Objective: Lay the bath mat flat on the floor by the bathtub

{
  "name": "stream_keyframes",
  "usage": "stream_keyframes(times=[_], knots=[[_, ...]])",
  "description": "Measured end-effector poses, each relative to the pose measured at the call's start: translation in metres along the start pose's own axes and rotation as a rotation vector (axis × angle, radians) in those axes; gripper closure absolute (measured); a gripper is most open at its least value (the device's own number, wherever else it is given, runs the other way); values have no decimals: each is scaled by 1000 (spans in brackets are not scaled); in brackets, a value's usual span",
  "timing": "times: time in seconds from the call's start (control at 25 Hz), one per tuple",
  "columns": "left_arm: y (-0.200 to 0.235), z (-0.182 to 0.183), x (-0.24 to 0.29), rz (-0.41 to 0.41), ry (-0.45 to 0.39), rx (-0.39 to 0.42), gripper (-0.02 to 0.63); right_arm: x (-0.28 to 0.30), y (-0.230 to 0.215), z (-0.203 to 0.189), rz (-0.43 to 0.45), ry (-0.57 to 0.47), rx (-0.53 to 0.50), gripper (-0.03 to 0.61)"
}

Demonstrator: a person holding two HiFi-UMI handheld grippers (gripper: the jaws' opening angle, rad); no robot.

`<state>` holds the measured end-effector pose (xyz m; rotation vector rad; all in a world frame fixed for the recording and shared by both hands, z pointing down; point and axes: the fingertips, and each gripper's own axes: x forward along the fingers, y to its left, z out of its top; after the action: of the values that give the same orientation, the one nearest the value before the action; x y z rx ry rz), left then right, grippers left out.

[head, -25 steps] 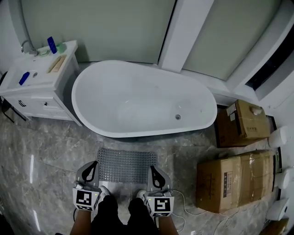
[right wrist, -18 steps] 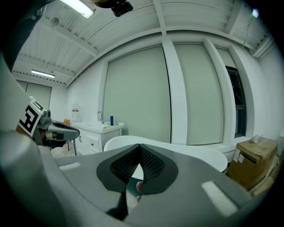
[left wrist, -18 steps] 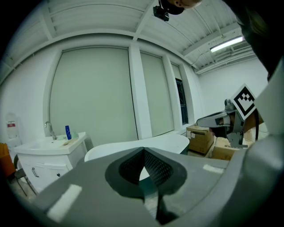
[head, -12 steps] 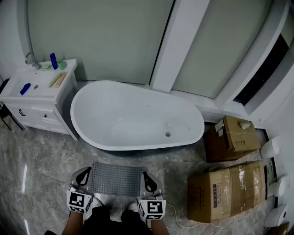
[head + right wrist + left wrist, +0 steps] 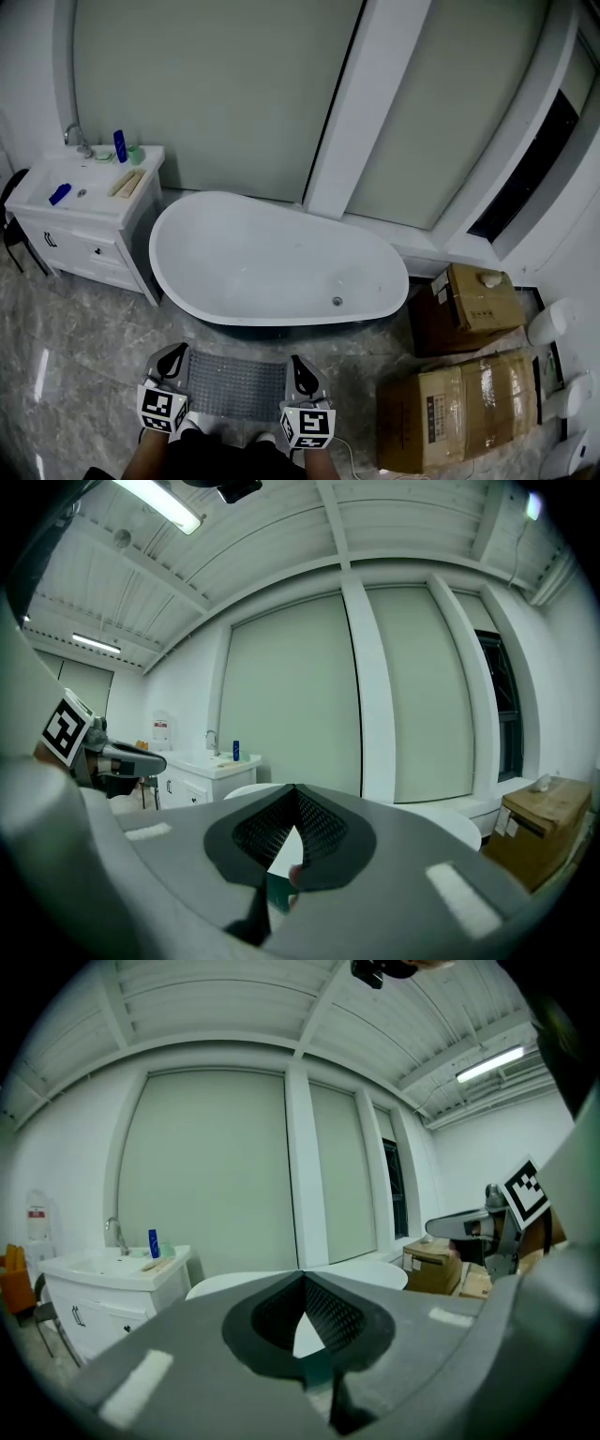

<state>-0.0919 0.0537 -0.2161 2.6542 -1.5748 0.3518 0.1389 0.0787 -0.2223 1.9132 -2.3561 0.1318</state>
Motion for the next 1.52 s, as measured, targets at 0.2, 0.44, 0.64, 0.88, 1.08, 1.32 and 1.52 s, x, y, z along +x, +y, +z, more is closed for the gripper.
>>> stream_keyframes(times=[0.2, 0.44, 0.64, 0.88, 1.08, 1.32, 1.52], knots=[[5, 24, 0, 24, -34, 1, 612, 1, 0, 14, 3, -25, -3, 552], [23, 51, -6, 53, -59, -5, 612, 2, -6, 35, -6, -35, -1, 552], [16, 59, -6, 59, -52, 28, 612, -4, -13, 48, -14, -30, -19, 552], [-2, 63, 1, 33, -65, -3, 612, -4, -24, 50, 2, -16, -43, 552], [-15, 68, 3, 35, -71, 8, 612, -9, -36, 48, 23, -26, -42, 554], [-26, 61, 3, 44, -49, -9, 612, -11, -42, 43, 43, -13, -66, 554], [-28, 62, 4, 40, -49, -14, 612, -12, -40, 43, 66, -21, -89, 554]])
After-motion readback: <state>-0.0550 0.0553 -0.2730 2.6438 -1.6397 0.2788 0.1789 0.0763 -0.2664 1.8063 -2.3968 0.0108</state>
